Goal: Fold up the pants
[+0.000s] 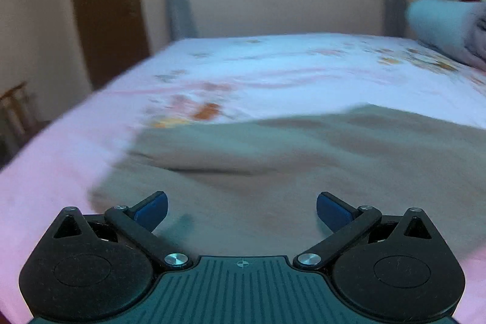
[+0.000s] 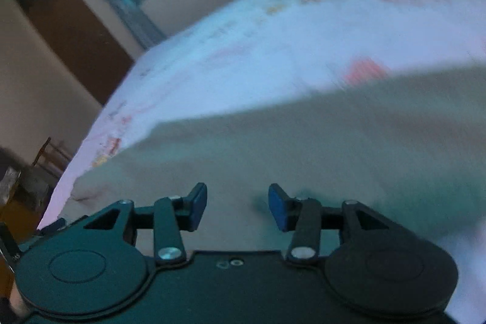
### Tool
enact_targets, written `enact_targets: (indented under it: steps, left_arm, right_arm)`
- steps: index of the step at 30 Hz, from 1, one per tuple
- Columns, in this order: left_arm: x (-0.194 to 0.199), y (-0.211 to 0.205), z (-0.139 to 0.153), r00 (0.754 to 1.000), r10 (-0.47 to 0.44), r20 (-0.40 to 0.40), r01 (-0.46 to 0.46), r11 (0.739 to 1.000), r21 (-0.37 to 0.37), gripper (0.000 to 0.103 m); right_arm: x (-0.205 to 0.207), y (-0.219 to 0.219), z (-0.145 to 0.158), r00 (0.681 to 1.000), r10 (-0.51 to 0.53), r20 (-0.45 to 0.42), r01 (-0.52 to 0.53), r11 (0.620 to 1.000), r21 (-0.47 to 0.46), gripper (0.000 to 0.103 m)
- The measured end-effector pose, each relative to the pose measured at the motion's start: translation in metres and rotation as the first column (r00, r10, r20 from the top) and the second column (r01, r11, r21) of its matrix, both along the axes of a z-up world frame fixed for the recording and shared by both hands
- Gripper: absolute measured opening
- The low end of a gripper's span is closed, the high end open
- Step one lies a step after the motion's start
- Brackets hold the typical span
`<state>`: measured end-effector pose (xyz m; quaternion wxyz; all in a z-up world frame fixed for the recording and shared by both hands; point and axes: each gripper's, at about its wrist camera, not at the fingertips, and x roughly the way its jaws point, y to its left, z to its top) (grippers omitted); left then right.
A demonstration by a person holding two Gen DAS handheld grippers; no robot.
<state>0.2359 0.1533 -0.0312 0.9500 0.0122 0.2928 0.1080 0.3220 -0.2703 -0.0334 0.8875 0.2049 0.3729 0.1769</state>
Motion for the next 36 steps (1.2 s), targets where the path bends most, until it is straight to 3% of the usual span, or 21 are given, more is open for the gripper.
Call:
enact_targets:
  steps: [4,8,11,14,15,16,17,19,21,22,24,27,29,30,31,32,33,34,35,36]
  left_arm:
    - [0.021,0.056,-0.003,0.991,0.13,-0.023,-0.13,0.991,-0.037,0.103]
    - [0.04,0.087,-0.017,0.972,0.22,-0.08,-0.224,0.974,-0.036,0.103]
    - [0.045,0.104,-0.04,0.965,0.225,-0.138,-0.242,0.962,-0.129,0.103]
    - [0.036,0.115,-0.054,0.966,0.229,-0.119,-0.251,0.94,-0.23,0.103]
    - [0.034,0.115,-0.056,0.968,0.223,-0.115,-0.244,0.942,-0.231,0.103]
    - [0.034,0.115,-0.057,0.97,0.216,-0.114,-0.237,0.945,-0.227,0.103]
    - [0.035,0.114,-0.058,0.97,0.213,-0.114,-0.234,0.945,-0.23,0.103]
    - [0.035,0.115,-0.06,0.971,0.211,-0.114,-0.233,0.942,-0.241,0.103]
    - [0.037,0.117,-0.061,0.971,0.211,-0.109,-0.232,0.941,-0.246,0.103]
    - [0.037,0.116,-0.062,0.972,0.211,-0.106,-0.231,0.942,-0.244,0.103]
    - [0.036,0.116,-0.062,0.972,0.214,-0.101,-0.232,0.942,-0.24,0.103]
    - [0.032,0.112,-0.054,0.97,0.215,-0.11,-0.235,0.947,-0.218,0.103]
    - [0.032,0.108,-0.05,0.969,0.216,-0.121,-0.237,0.95,-0.205,0.103]
    - [0.032,0.108,-0.049,0.969,0.215,-0.122,-0.236,0.951,-0.198,0.103]
    - [0.033,0.109,-0.049,0.97,0.21,-0.126,-0.232,0.953,-0.197,0.103]
    - [0.034,0.111,-0.05,0.971,0.202,-0.132,-0.226,0.952,-0.206,0.103]
    - [0.035,0.113,-0.049,0.97,0.196,-0.141,-0.223,0.951,-0.214,0.103]
    - [0.035,0.115,-0.046,0.968,0.198,-0.156,-0.229,0.948,-0.221,0.103]
    - [0.034,0.114,-0.038,0.965,0.206,-0.162,-0.239,0.946,-0.217,0.103]
    - [0.029,0.11,-0.029,0.967,0.216,-0.137,-0.241,0.95,-0.2,0.103]
  right_arm:
    - [0.061,0.048,0.004,0.995,0.104,0.01,-0.104,0.994,0.035,0.037]
    - [0.085,0.118,0.001,0.972,0.235,0.025,-0.236,0.97,0.058,0.037]
    - [0.097,0.174,-0.003,0.938,0.346,0.012,-0.346,0.935,0.078,0.036]
    - [0.114,0.201,-0.015,0.915,0.402,-0.03,-0.398,0.913,0.087,0.032]
    - [0.122,0.205,-0.017,0.923,0.383,-0.038,-0.38,0.923,0.058,0.032]
    - [0.13,0.202,-0.018,0.94,0.34,-0.034,-0.339,0.94,0.032,0.021]
    - [0.141,0.194,-0.02,0.95,0.308,-0.041,-0.305,0.95,0.068,0.006]
    - [0.159,0.175,-0.025,0.969,0.235,-0.074,-0.225,0.967,0.118,0.0]
    - [0.163,0.15,-0.021,0.992,0.105,-0.065,-0.101,0.993,0.064,0.023]
    - [0.163,0.134,-0.02,0.996,0.043,-0.073,-0.039,0.998,0.055,0.026]
    - [0.155,0.1,-0.019,0.993,0.024,-0.113,-0.012,0.995,0.102,0.026]
    - [0.117,0.052,-0.001,1.0,-0.017,-0.025,0.021,0.984,0.178,0.028]
    - [0.089,0.02,-0.001,1.0,0.001,-0.022,0.005,0.963,0.268,0.037]
    - [0.078,0.007,-0.004,0.999,-0.007,-0.033,0.014,0.97,0.244,0.042]
    - [0.072,-0.003,-0.008,0.997,-0.048,-0.062,0.057,0.987,0.148,0.044]
    - [0.068,-0.017,-0.016,0.988,-0.111,-0.109,0.117,0.992,0.049,0.035]
    - [0.063,-0.037,-0.022,0.981,-0.142,-0.131,0.153,0.985,0.081,0.022]
    - [0.053,-0.062,-0.021,0.969,-0.194,-0.154,0.216,0.966,0.144,0.028]
    - [0.042,-0.08,-0.013,0.956,-0.256,-0.145,0.277,0.948,0.153,0.041]
    - [0.025,-0.098,-0.002,0.945,-0.311,-0.1,0.324,0.932,0.161,0.043]
